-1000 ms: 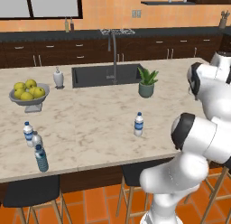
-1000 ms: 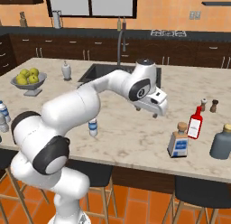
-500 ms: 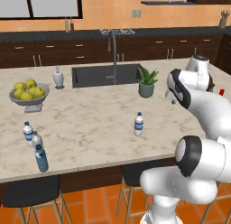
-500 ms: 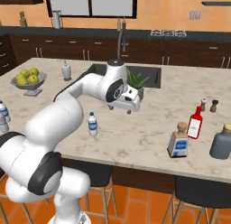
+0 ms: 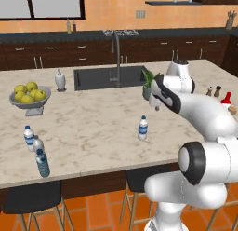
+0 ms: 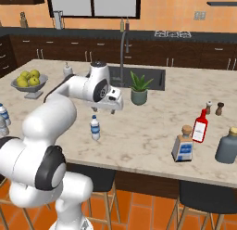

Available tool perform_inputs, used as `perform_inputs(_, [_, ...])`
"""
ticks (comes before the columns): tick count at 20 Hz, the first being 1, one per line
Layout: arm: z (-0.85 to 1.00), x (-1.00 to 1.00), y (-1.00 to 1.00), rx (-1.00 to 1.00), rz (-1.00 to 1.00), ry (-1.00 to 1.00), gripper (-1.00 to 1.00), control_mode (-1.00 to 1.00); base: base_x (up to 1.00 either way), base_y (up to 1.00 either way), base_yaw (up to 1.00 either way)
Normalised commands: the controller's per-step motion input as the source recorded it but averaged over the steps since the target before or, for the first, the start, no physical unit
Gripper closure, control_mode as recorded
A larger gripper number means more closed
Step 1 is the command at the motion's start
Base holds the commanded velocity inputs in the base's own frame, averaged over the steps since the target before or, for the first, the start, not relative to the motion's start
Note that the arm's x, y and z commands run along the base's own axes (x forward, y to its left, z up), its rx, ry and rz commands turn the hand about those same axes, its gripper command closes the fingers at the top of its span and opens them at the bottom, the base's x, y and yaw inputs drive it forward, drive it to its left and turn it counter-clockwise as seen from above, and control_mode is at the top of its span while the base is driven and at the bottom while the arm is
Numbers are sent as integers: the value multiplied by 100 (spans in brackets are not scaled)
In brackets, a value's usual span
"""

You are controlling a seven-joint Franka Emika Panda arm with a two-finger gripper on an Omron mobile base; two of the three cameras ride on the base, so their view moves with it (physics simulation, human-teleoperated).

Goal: Move the plastic bottles in the middle to the plastics group, and the glass bottles in the middle to the glass group.

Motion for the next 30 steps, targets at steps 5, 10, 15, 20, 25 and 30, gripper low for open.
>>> perform_inputs(5, [-28, 3, 58, 0, 7, 10, -100, -100, 0, 0, 0])
perform_inputs(10, [-38, 12, 59, 0, 4, 9, -100, -100, 0, 0, 0])
perform_inputs(15, [-21, 17, 14, 0, 3, 5, -100, -100, 0, 0, 0])
perform_inputs(20, [-16, 38, 0, 0, 0, 3, -100, -100, 0, 0, 0])
perform_inputs(25, [-22, 45, 0, 1, 0, 6, -100, -100, 0, 0, 0])
perform_inputs(30, [-19, 29, 0, 2, 0, 6, -100, -100, 0, 0, 0])
